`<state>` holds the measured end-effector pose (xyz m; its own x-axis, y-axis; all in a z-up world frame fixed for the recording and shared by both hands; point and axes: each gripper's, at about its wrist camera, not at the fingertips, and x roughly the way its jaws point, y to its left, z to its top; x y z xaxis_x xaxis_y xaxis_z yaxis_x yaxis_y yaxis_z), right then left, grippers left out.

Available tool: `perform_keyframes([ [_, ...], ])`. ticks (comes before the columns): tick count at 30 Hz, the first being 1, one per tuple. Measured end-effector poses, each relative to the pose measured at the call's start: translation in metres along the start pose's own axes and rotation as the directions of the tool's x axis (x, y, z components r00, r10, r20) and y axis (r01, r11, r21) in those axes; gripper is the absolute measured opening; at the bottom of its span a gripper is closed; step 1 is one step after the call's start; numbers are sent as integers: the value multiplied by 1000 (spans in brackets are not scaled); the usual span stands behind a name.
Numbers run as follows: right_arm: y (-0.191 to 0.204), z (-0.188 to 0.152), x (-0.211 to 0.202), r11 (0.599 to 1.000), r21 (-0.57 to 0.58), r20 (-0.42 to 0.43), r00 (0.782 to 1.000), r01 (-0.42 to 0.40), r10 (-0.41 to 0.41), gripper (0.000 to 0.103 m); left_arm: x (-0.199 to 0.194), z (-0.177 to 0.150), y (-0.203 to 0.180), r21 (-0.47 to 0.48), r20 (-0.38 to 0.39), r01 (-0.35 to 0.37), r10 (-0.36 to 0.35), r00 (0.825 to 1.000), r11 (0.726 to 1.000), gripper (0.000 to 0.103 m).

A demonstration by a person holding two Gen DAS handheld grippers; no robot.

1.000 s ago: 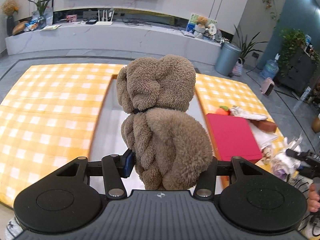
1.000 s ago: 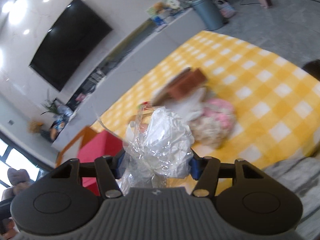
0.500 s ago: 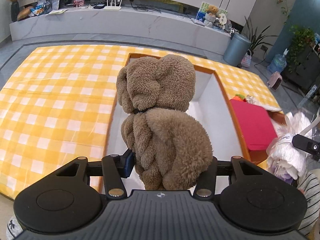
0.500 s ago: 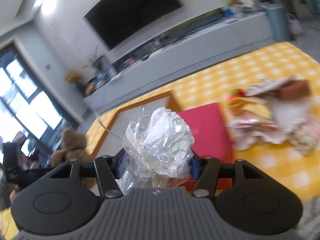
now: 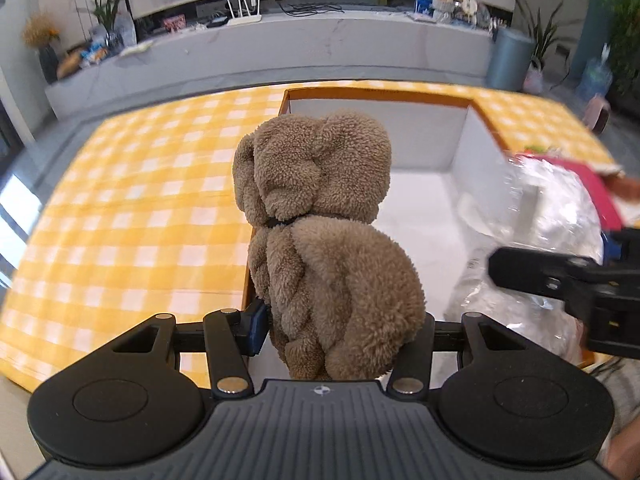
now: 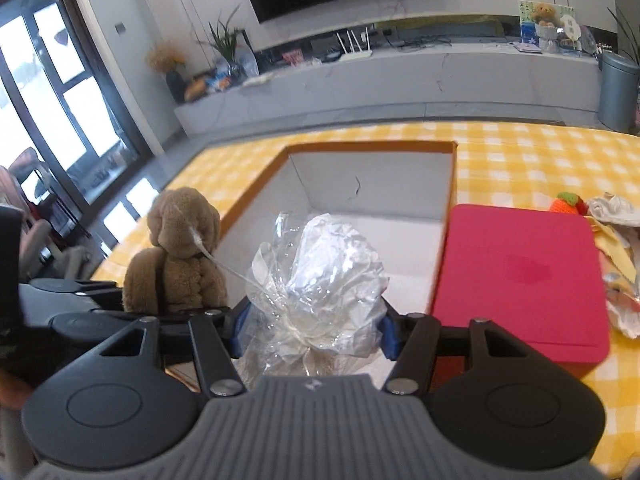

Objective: Organize soft objects
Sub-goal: 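Lift the teddy bear with the left tool while the right tool grasps the plastic bag, then lower the teddy bear into the white box and open the left tool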

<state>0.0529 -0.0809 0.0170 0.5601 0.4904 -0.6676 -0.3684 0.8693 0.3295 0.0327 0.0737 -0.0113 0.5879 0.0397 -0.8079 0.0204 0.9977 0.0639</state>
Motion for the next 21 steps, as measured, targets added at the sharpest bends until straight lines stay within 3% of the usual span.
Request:
perform_keyframes([
  [4,4,3,16,999,-23,-25,999,30,-31,59,2,-3,-12,57,-13,-62,63,998,996,60],
  [8,4,-2,17,999,-20,-36,999,39,-39,59,-1,-6,-18,103,9,-92,91,996,990,74],
  [12,0,-2,14,999,2,-30,999,40,-40,59,-11,-4,-10,68,65,-36,31,997,997,88],
  [17,-1,1,8,999,15,-17,999,43,-43,59,-24,-3,2,60,134,-30,22,991,998,90],
  [21,2,0,12,998,-10,-26,997,69,-70,59,-36,0,22,-22,200,-15,19,980,1000,91],
])
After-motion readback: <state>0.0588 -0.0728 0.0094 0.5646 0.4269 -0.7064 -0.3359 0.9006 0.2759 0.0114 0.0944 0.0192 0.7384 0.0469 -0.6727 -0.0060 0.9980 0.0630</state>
